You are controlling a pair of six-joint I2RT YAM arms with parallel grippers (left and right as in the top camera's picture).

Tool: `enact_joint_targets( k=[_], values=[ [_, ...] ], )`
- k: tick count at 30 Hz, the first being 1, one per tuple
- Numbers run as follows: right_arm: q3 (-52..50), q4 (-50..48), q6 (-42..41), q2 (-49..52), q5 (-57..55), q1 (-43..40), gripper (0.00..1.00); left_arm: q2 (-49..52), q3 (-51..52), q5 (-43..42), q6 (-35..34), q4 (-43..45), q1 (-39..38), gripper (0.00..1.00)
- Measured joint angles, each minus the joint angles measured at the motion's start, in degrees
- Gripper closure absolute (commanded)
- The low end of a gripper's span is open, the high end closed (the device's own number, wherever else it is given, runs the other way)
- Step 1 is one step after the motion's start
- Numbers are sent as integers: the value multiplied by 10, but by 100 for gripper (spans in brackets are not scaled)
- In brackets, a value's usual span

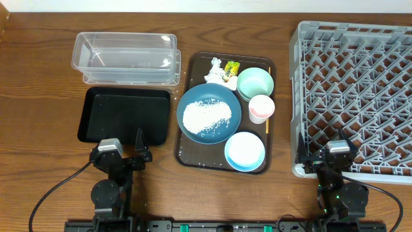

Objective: Sort waste into correct bins and load items into the dishwasher rack

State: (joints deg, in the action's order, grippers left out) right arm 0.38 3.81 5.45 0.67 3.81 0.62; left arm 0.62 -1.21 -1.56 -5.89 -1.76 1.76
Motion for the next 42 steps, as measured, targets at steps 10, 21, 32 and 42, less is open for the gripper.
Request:
enact_joint_targets(
  k=[10,21,32,42],
  values=[
    [0,0,0,0,0,0,1,0,0,0,0,0,0,6],
    [0,0,0,0,0,0,1,0,0,0,0,0,0,6],
    [0,0,0,0,0,0,1,0,0,0,0,2,0,5],
    [0,0,0,0,0,0,1,0,8,-134,-118,120,0,5]
  ],
)
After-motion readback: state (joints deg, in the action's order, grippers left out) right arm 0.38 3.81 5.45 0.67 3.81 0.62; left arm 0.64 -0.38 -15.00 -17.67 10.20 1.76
